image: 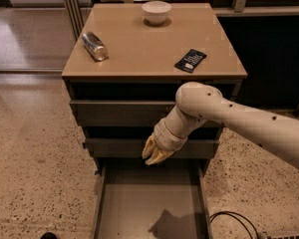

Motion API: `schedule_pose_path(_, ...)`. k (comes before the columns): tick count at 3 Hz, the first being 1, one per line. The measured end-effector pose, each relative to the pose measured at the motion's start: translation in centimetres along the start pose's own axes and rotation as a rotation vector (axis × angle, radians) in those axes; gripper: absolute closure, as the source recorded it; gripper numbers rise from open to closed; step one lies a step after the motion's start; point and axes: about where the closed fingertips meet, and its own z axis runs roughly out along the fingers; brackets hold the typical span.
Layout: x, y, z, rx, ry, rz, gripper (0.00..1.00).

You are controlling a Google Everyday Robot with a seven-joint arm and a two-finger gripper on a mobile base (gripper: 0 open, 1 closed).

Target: Pick rxbar chocolate from bottom drawer and place on counter

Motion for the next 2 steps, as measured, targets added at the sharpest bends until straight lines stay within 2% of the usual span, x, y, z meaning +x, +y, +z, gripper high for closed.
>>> schedule_pose_path(1,-0.5,-0.8,-0.3,0.001,-0.010,-0.014,1.00)
schedule_pose_path(2,-2.0,-2.9,-3.6,0.013,-0.037,-0.029,1.00)
